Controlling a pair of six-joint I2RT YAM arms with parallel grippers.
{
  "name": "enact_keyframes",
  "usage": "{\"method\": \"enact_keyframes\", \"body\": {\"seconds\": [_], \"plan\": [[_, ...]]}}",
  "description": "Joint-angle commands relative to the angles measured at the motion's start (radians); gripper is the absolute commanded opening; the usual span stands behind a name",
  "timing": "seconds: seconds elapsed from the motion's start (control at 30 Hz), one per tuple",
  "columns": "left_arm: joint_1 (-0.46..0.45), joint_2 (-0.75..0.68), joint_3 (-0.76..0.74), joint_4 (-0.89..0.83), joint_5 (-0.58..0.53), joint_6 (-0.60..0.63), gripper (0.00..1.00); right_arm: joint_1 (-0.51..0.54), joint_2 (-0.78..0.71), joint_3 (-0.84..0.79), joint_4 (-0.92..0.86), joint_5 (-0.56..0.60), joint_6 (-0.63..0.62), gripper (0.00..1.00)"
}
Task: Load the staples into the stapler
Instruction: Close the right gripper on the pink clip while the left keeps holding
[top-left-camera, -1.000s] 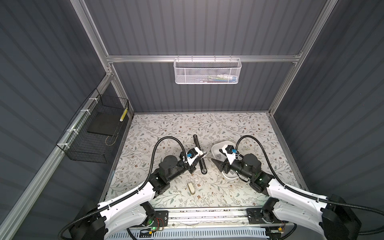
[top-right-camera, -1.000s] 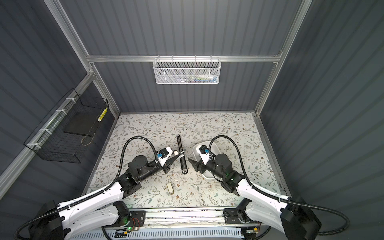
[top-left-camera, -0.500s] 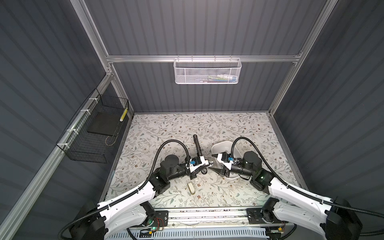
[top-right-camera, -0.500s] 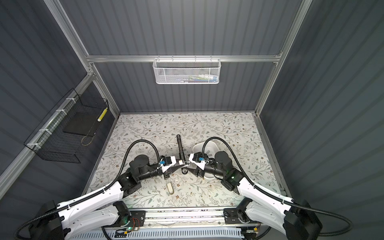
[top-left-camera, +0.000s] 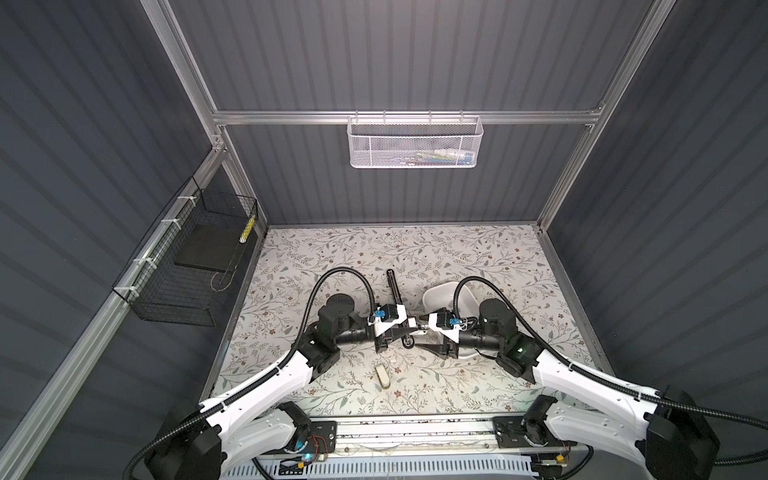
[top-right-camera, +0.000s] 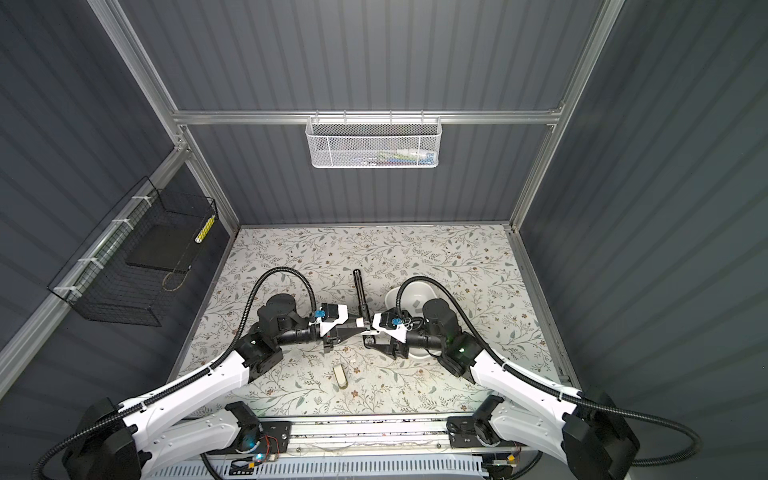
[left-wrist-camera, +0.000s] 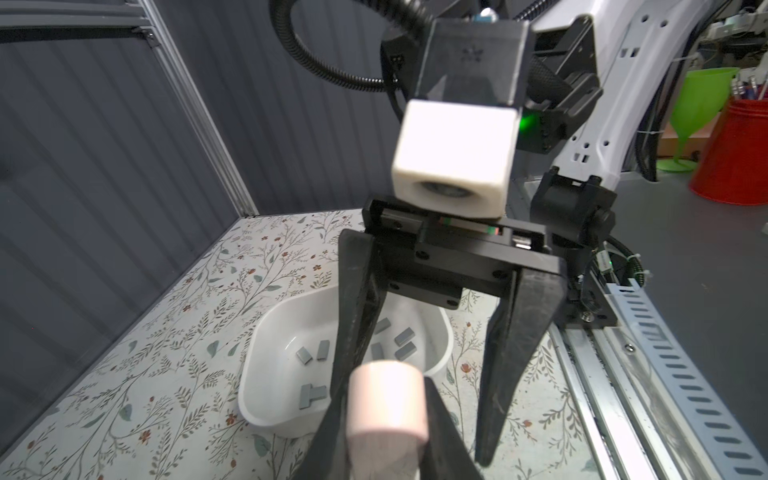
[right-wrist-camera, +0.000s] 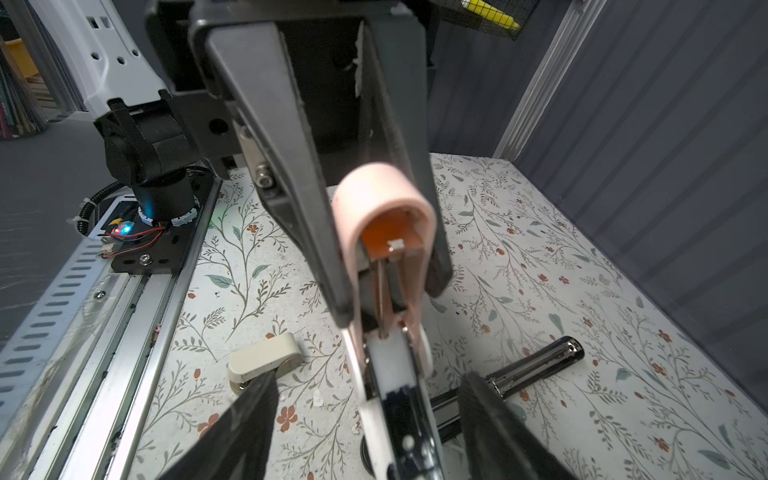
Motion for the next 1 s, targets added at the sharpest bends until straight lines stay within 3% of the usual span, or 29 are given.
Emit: {"method": "enact_keyframes", "body": {"seconds": [0.0,0.23,0.5,0.97], "plan": [[0.005,0.001,0.041,-0.024,0.093,0.021,0.0,0.004,-0.012,0.024,-0.029,0.001,-0.011,0.71],[0.005,-0.002,0.041,-0.023,0.122,0.026,0.0,0.004,0.009,0.041,-0.048,-0.015,-0.01,0.69],[0.005,0.023,0.055,-0.038,0.123,0.029,0.0,0.004,0.013,0.05,-0.042,-0.085,0.003,0.51],[0.004,0.019,0.052,-0.033,0.113,0.024,0.0,0.004,0.066,0.079,-0.058,-0.097,0.016,0.28]]}}
